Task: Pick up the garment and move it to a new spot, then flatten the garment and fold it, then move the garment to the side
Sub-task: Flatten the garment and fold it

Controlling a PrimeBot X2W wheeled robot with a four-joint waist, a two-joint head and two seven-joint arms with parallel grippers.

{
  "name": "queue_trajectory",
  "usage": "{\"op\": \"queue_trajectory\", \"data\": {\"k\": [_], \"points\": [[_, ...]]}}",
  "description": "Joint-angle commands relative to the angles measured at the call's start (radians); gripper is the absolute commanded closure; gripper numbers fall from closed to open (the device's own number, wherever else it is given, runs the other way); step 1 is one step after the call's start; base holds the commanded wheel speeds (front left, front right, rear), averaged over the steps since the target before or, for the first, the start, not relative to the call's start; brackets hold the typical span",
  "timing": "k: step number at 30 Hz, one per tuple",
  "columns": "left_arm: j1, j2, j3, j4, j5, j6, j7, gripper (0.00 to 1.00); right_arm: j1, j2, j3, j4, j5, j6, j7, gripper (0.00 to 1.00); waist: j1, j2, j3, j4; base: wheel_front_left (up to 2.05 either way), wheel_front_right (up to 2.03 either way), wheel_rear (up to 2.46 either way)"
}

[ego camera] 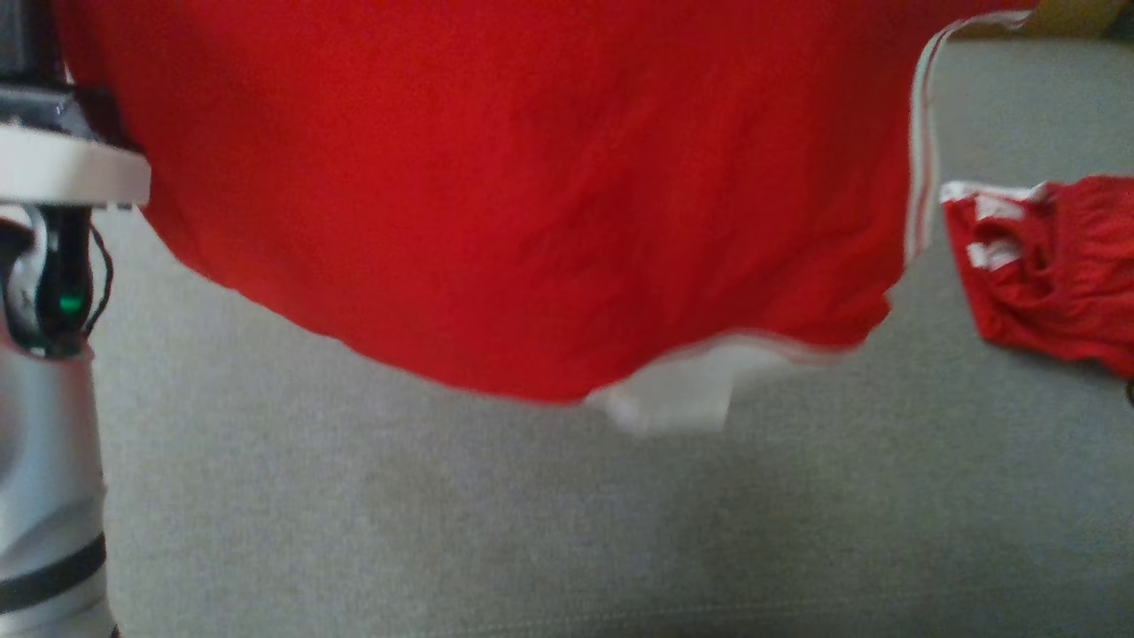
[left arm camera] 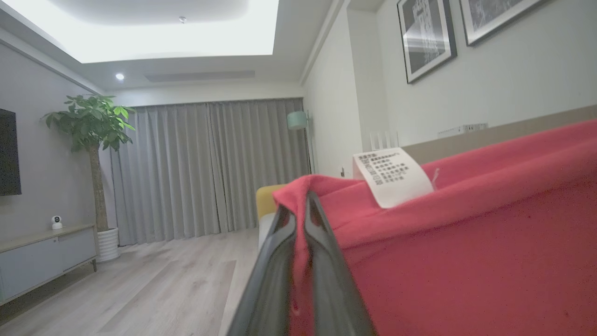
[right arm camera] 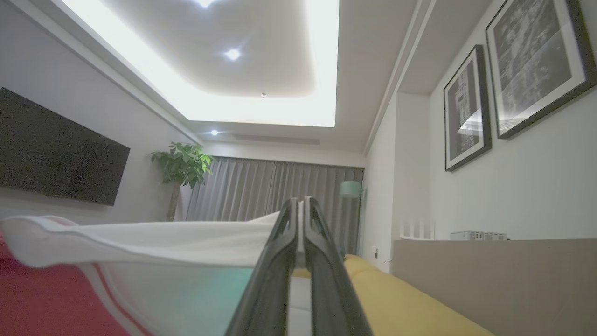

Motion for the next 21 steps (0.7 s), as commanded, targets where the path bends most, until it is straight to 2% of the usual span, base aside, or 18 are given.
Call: {"op": "queue_trajectory", "data": {"k": [1, 6, 10, 14, 17, 21], "points": [[-0.060, 0.044, 0.022, -0.003, 0.009, 0.002, 0.024, 1.00, -0.059, 0.001, 0.012, -0.012, -0.018, 0.006, 0.021, 1.00, 0.0001, 0.0000, 0.094, 0.022, 0.00, 0.00, 0.00], [-0.203, 0.003, -0.028, 0.128, 0.024, 0.018, 0.026, 1.00, -0.216, 0.029, 0.027, 0.137, -0.069, 0.006, -0.011, 1.00, 0.0001, 0.0000, 0.249, 0.036, 0.00, 0.00, 0.00], [-0.402, -0.023, -0.045, 0.264, 0.067, 0.061, -0.086, 1.00, -0.403, 0.065, -0.026, 0.299, -0.133, 0.006, -0.127, 1.00, 0.0001, 0.0000, 0.326, 0.035, 0.00, 0.00, 0.00], [-0.552, -0.044, -0.038, 0.368, 0.081, 0.097, -0.170, 1.00, -0.539, 0.094, -0.094, 0.414, -0.199, 0.006, -0.223, 1.00, 0.0001, 0.0000, 0.339, 0.023, 0.00, 0.00, 0.00], [-0.555, -0.057, -0.037, 0.428, 0.076, 0.093, -0.188, 1.00, -0.530, 0.113, -0.096, 0.467, -0.204, 0.006, -0.246, 1.00, 0.0001, 0.0000, 0.321, 0.007, 0.00, 0.00, 0.00], [-0.420, -0.095, 0.009, 0.471, 0.033, 0.100, -0.192, 1.00, -0.395, 0.131, -0.076, 0.516, -0.127, 0.006, -0.257, 1.00, 0.0001, 0.0000, 0.293, -0.014, 0.00, 0.00, 0.00]]}}
